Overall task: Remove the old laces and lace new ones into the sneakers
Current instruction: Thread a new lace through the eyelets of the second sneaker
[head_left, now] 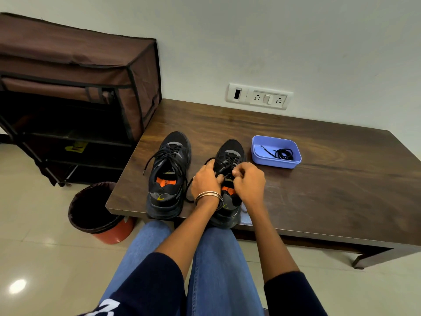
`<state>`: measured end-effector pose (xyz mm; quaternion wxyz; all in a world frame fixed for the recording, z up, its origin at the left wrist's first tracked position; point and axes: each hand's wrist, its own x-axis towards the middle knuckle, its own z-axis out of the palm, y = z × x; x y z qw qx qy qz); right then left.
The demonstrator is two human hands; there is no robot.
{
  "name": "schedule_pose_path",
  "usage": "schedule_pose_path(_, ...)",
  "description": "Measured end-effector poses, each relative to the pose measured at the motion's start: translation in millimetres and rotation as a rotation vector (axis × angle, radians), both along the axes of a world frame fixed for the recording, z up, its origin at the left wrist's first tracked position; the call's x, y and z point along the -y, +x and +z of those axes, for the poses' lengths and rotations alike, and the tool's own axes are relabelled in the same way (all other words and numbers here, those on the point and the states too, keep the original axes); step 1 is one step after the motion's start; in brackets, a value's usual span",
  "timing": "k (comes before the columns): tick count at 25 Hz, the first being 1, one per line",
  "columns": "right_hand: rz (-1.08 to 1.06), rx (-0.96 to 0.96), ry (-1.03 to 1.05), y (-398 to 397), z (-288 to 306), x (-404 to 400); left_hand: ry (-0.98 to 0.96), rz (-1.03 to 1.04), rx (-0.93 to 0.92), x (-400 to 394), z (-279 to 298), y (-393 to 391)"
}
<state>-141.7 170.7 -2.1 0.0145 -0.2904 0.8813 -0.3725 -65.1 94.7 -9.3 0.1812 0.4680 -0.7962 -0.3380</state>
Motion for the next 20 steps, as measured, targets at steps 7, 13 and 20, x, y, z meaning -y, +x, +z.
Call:
schedule_pose_path(7, -0.537, 0.887, -0.899, -18, 10, -42, -0.021, -0.028, 0.008, 2, -5, -1)
schedule_pose_path(13, -0.258, 0.1, -0.101, -10, 13, -22, -0.182, -0.126, 0.101, 2, -4, -1)
schedule_pose_path(20, -0.091, -0.106, 0.338, 6, 0, 7, -0.169, -0.122, 0.104, 8, -6, 1)
